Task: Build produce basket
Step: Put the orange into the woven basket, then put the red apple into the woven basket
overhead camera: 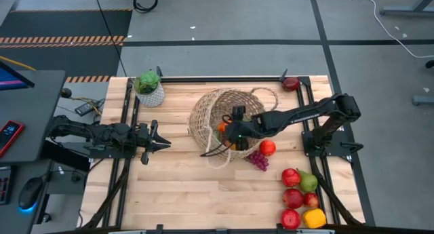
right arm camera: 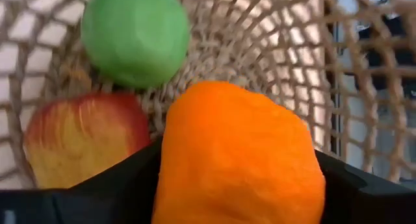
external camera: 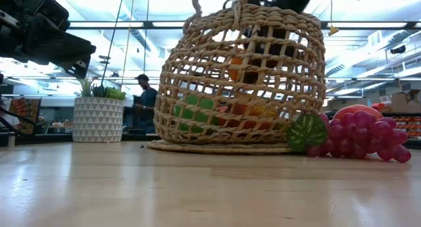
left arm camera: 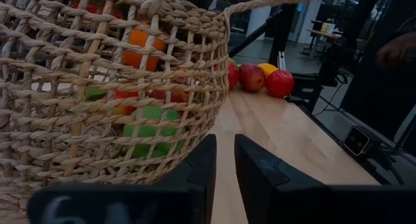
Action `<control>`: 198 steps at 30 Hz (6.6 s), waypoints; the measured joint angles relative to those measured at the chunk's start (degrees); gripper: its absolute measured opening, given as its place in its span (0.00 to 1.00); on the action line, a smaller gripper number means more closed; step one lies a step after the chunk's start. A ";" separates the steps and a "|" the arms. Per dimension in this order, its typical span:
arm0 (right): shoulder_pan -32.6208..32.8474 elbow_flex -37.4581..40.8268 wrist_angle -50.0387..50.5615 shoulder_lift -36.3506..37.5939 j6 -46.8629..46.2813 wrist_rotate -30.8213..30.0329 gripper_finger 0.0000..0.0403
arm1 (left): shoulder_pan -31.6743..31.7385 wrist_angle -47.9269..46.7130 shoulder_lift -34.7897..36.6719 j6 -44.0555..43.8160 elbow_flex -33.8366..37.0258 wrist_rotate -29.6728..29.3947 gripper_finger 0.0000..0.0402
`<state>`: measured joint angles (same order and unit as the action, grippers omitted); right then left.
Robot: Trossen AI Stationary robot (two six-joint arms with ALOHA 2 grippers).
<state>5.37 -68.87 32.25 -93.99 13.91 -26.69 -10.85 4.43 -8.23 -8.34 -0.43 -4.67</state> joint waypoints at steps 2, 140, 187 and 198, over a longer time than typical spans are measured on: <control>-0.16 0.86 -0.75 -0.41 -0.41 0.01 0.72 | 0.02 -0.02 -0.02 0.00 0.00 0.00 0.15; 56.08 0.12 3.67 -4.10 -17.18 29.25 0.99 | 0.02 0.06 -0.39 0.00 0.00 -0.01 0.15; 47.34 0.51 14.55 -9.09 -15.46 21.59 0.92 | 0.02 0.02 -0.42 0.00 0.00 0.00 0.15; 42.90 0.34 19.71 -3.64 -19.99 22.07 0.92 | 0.02 0.01 -0.39 0.00 0.00 0.00 0.14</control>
<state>48.28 -68.53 51.96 -97.63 -6.08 -4.62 -10.83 4.44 -8.62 -8.34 -0.43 -4.67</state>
